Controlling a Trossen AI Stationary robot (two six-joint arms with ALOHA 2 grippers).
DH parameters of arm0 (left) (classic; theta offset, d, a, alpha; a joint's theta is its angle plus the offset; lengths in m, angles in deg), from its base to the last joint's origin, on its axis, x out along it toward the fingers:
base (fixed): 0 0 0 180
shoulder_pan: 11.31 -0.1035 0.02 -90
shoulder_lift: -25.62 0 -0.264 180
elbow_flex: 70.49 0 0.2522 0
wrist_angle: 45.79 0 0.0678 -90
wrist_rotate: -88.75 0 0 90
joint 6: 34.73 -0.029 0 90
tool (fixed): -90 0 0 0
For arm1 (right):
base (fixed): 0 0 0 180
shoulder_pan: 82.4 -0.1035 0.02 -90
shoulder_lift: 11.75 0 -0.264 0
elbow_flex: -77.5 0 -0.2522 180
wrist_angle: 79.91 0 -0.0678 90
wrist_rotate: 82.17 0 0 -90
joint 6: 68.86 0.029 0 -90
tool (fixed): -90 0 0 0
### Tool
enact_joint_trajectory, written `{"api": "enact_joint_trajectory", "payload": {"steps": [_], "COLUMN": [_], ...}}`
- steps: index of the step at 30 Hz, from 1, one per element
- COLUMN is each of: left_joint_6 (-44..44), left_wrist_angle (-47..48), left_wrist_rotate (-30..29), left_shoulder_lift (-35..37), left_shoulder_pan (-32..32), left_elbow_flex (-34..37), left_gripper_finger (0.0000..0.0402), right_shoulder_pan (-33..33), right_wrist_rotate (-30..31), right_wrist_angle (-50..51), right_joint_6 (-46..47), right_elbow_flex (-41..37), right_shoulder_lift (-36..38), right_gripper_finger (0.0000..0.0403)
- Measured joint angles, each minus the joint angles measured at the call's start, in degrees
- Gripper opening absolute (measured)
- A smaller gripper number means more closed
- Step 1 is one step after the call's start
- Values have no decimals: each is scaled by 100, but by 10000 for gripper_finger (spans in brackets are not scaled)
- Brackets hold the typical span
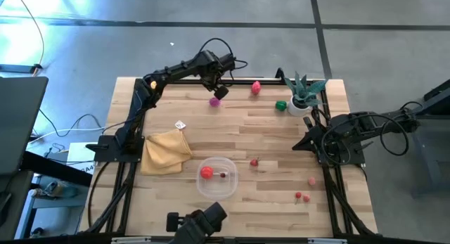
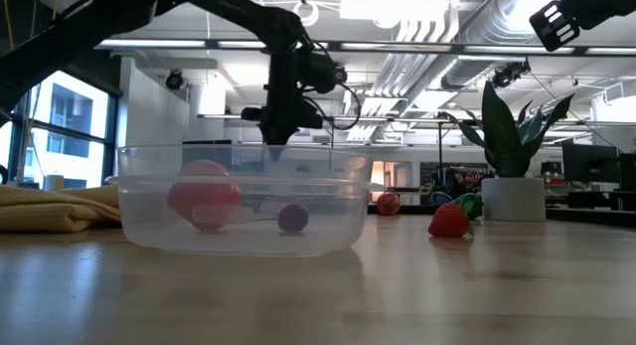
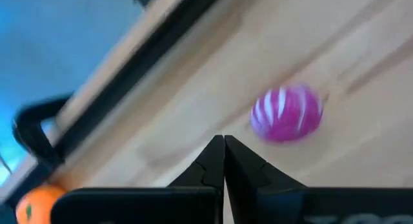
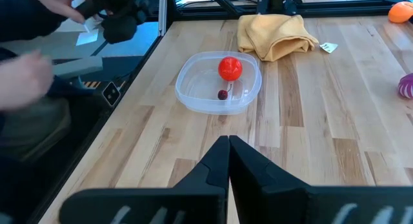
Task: Pick and placing Produce into tupperware
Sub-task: Put the red onion into the transparent bin
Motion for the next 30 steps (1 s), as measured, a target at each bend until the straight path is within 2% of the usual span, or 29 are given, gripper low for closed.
{"api": "enact_joint_trajectory", "payload": {"steps": [2,6,8,14,30], "left_joint_6": [-728,-3301,-4089,-3950,-4352], "left_wrist_angle": [-121,-257,-307,-767,-677], "left_wrist_rotate": [-75,-101,-104,61,42], "left_shoulder_lift": [0,0,0,0,0], "left_shoulder_pan": [1,1,1,3,-8], "left_elbow_flex": [0,0,2,2,4], "left_gripper_finger": [1,0,1,2,1], "right_shoulder_pan": [0,0,0,0,0], "right_wrist_rotate": [0,0,0,0,0], "right_wrist_angle": [1,1,-1,1,0], "right_joint_6": [6,8,4,-1,2], "right_elbow_flex": [-1,1,1,1,0], "right_shoulder_lift": [0,1,-1,-1,1], "right_gripper_finger": [0,0,0,0,0]}}
